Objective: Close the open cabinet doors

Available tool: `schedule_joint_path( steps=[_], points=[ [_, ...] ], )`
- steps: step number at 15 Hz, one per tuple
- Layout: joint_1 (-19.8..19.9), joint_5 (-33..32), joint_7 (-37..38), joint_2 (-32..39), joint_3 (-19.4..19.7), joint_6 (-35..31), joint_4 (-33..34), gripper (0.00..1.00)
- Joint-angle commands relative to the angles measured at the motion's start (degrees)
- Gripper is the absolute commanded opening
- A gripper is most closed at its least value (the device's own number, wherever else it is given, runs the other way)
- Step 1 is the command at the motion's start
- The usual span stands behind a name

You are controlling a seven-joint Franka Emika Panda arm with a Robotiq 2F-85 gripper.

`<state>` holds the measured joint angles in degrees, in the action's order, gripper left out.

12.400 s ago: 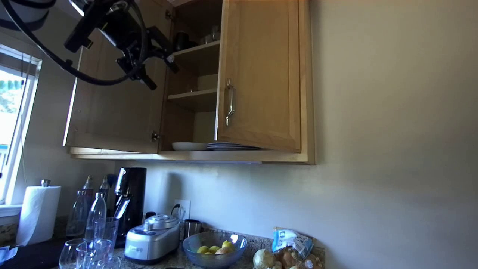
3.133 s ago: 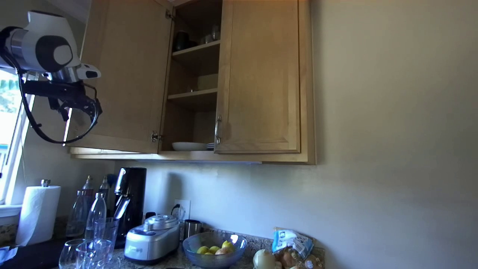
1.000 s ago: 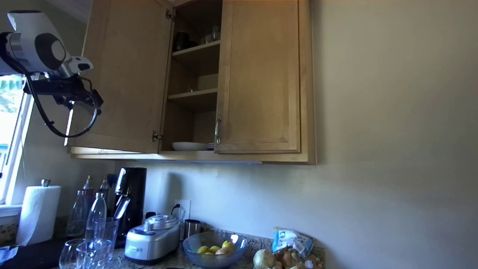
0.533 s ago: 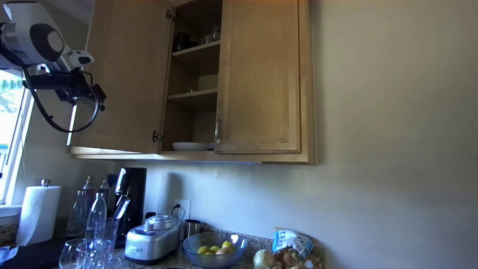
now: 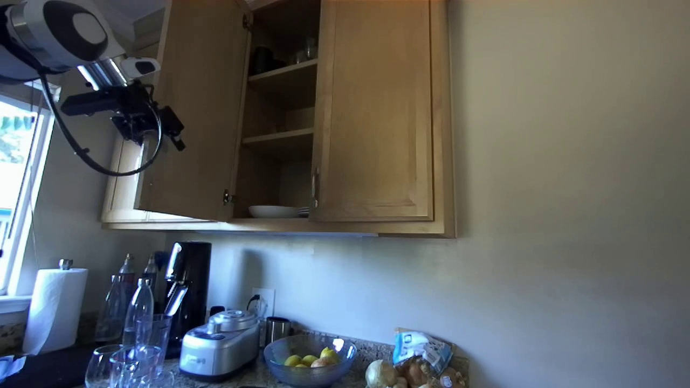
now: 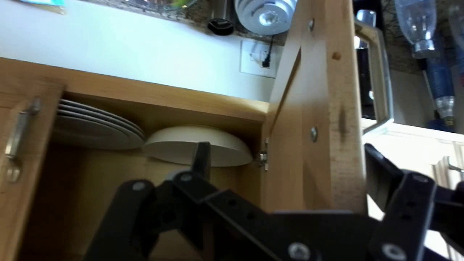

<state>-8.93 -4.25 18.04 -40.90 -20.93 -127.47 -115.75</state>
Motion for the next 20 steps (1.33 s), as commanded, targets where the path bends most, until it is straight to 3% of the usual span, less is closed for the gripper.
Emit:
schedule_joint_path(
  steps=[1, 9, 20],
  points=[
    [4.1, -2.1, 0.4, -3.1, 1.7, 2.5, -3.2, 1.0],
    [7.5, -7.3, -1.7, -2.4, 0.8, 9.3, -3.3, 1.0],
    [4.6, -6.4, -1.8, -5.3, 1.3, 9.3, -8.3, 1.0]
  ],
)
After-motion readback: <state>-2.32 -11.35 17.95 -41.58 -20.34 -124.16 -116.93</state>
